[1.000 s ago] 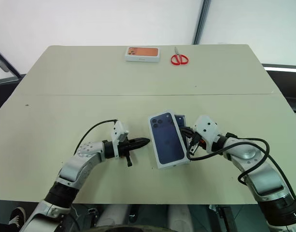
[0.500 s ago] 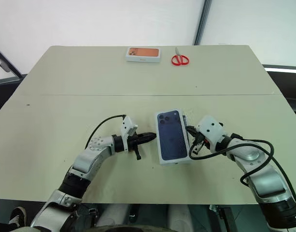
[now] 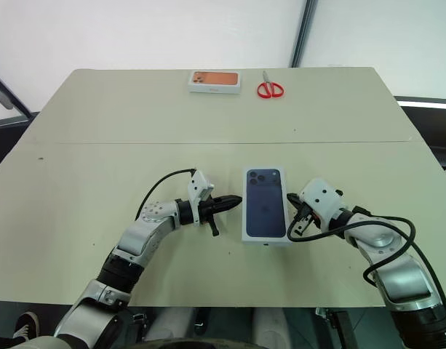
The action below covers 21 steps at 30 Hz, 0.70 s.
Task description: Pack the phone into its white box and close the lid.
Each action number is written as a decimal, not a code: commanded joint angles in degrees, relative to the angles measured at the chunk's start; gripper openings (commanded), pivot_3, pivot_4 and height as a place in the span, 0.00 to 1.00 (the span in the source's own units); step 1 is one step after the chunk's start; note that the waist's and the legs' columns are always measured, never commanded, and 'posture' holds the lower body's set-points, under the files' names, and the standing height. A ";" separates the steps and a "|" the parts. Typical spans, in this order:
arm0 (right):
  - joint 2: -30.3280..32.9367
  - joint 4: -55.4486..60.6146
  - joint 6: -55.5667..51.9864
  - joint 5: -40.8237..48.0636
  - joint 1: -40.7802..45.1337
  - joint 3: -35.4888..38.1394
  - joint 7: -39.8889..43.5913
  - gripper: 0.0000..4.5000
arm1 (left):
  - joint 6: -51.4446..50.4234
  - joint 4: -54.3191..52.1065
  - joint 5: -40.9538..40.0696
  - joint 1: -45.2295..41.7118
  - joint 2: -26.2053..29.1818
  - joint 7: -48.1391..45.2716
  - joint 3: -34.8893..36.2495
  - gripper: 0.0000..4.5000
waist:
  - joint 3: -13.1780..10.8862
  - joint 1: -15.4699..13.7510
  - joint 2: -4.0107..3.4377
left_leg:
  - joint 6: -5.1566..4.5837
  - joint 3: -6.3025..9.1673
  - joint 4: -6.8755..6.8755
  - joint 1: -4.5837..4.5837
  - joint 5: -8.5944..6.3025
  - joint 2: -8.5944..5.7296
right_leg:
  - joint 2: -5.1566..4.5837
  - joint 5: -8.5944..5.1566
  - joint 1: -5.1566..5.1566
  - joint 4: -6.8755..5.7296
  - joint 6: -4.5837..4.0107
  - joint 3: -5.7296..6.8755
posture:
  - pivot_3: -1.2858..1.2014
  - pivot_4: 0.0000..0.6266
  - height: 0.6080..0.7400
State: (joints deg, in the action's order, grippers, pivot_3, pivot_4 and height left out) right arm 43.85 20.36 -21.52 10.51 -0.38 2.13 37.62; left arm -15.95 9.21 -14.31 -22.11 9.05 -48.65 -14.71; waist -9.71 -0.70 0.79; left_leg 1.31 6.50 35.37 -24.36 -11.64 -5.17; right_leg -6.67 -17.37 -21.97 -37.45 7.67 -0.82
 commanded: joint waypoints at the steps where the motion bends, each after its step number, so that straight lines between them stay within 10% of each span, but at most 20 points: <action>1: 0.33 0.33 1.08 -1.02 0.06 -0.40 1.13 0.01 | 0.75 -1.87 -0.15 0.13 -0.05 -0.45 -0.29 0.00 | 0.00 0.00 0.00 | 0.00 0.00 0.00 0.00 0.00 0.00 | 0.00 0.00 0.00 0.00 0.00 0.00 | 0.52 0.24 1.00; 21: 0.12 0.07 0.97 -3.74 0.12 -1.04 2.88 0.01 | -0.87 -2.09 -0.47 -1.01 -0.09 -0.02 0.38 0.00 | 0.00 0.01 0.00 | 0.00 0.00 0.01 0.00 0.00 0.00 | 0.01 0.00 0.00 -0.01 0.00 0.00 | 0.52 0.24 1.00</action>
State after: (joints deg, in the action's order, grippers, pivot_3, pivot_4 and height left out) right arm 43.78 19.74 -21.70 6.94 -0.96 1.05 39.82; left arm -17.04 8.98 -14.30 -22.95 8.90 -48.36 -14.68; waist -9.71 -0.69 0.79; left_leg 1.31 6.50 35.37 -24.36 -11.64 -5.17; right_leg -6.66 -17.37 -21.97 -37.45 7.68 -0.82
